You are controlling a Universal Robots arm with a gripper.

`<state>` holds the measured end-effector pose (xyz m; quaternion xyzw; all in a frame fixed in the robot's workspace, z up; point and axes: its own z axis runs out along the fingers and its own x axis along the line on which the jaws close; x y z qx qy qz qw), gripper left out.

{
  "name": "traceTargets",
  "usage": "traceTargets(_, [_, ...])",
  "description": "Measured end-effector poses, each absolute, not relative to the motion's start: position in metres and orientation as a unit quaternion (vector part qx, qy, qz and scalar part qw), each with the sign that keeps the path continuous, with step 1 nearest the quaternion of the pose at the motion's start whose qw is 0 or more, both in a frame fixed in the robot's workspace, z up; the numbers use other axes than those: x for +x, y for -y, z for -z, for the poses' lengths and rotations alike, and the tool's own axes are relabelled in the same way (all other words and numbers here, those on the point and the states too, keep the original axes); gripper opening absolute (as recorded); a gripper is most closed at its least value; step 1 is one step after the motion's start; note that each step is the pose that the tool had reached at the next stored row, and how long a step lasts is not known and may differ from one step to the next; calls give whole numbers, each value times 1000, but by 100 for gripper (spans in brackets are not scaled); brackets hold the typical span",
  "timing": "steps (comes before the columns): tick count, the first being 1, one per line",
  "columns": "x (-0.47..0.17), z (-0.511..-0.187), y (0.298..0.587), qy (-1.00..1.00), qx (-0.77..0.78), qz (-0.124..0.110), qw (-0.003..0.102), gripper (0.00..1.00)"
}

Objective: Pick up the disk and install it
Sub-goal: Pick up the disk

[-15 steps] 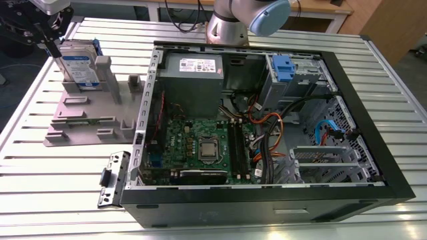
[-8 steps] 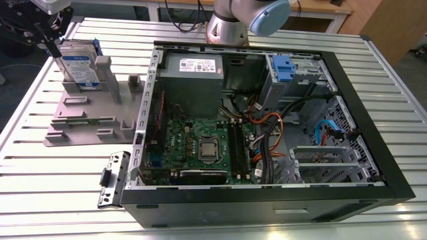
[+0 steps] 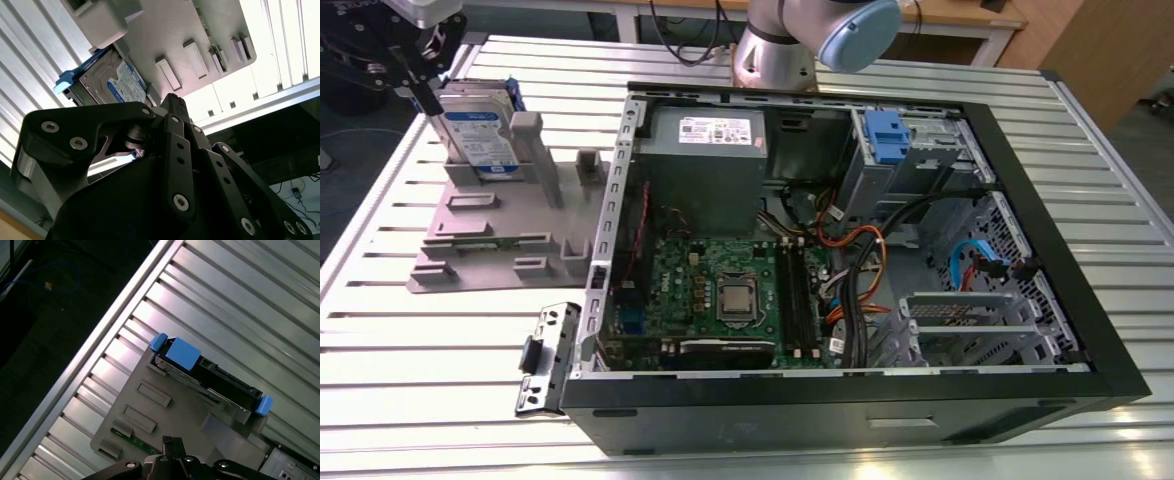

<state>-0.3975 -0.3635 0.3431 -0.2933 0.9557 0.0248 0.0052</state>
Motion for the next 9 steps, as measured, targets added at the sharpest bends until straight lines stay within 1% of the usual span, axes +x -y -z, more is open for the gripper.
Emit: traceTargets(9, [-398,-343,364,-953,-301,-25,5,10])
